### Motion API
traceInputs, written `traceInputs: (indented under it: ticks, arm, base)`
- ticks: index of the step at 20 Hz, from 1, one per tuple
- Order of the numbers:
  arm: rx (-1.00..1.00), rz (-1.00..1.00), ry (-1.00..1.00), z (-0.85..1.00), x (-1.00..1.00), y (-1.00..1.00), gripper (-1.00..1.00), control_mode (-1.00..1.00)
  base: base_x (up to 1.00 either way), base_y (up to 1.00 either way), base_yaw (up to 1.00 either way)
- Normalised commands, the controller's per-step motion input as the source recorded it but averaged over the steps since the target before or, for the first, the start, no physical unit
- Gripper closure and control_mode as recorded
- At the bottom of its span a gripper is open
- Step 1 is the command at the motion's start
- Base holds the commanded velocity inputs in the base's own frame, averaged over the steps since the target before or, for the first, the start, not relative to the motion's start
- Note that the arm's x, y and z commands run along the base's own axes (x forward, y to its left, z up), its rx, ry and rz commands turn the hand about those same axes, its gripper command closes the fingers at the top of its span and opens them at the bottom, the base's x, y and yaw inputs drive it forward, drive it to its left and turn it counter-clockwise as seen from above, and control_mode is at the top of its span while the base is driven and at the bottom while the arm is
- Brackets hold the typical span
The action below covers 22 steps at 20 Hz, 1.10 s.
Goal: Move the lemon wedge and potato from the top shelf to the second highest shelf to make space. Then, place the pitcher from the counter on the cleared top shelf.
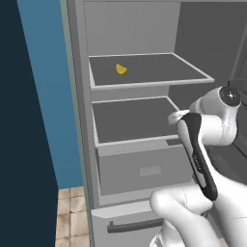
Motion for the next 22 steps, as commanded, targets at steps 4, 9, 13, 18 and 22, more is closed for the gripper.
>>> traceInputs:
  ticks: [4,9,13,18,22]
  arm:
    - [-0.01,0.00,0.00,-0.85,0.00,-0.10,1.00,-1.00]
    - [-0.02,-0.01,0.00,-0.63,0.26,0.00,1.00,-1.00]
    - [0.00,0.00,0.01,-0.29,0.55,0.00,1.00,-1.00]
    - [0.00,0.00,0.07,-0.06,0.65,-0.04,1.00,-1.00]
    - [0.00,0.00,0.04,0.00,0.73,-0.09,1.00,-1.00]
  base:
    - [0.00,0.00,0.00]
    - [0.00,0.00,0.00]
    - [0.00,0.00,0.00]
    - [0.00,0.00,0.00]
    - [0.00,0.00,0.00]
